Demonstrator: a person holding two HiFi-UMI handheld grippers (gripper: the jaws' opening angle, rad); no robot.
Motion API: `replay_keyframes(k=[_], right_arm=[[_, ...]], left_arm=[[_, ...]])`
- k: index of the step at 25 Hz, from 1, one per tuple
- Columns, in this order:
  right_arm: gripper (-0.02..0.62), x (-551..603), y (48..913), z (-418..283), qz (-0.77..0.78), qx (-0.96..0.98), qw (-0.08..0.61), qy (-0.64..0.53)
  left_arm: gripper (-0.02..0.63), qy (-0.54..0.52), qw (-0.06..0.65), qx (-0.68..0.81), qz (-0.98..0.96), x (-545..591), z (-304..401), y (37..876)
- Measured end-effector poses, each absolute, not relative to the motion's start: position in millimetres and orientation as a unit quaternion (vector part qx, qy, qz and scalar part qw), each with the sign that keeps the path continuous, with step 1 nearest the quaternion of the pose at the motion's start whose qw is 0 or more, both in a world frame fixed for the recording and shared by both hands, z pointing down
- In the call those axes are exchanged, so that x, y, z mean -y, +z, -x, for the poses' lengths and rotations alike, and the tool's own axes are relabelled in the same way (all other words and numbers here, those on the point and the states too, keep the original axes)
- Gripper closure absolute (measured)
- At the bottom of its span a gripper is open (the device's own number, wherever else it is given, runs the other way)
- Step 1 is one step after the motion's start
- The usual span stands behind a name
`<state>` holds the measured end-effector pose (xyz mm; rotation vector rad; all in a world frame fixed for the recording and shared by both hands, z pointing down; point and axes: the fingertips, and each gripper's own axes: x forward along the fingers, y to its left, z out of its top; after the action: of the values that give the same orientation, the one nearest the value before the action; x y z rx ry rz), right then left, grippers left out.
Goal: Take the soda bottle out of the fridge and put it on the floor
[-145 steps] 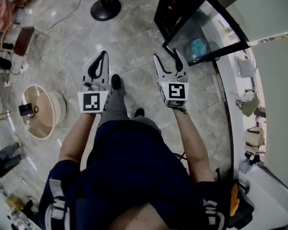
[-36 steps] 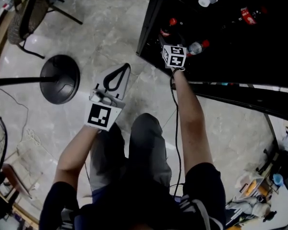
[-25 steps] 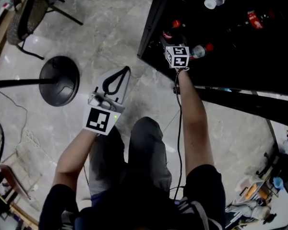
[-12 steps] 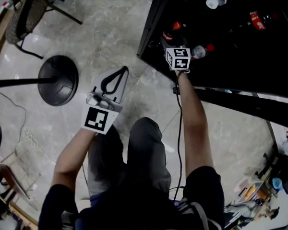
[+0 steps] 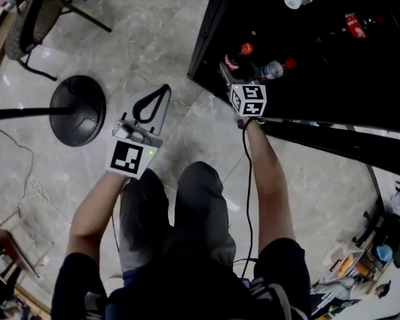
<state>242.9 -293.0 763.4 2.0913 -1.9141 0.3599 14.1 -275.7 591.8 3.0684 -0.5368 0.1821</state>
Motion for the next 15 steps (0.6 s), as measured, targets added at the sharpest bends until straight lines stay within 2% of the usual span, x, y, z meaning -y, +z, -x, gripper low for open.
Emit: replay_keyframes(k=[6, 15], right_arm=[[0.281, 253.4, 755.8, -210.0, -0.709, 0.681, 0.130, 0.125], [0.281, 209.9, 792.7, -153.6, -0.676, 0.710, 0.143, 0.136]], left_arm=[[0.583, 0.060, 0.005, 0.162, -0.985, 281.5, -16.8, 608.9], [0.583, 0.064, -0.022, 0.129, -0.989, 292.3, -17.7, 650.1]])
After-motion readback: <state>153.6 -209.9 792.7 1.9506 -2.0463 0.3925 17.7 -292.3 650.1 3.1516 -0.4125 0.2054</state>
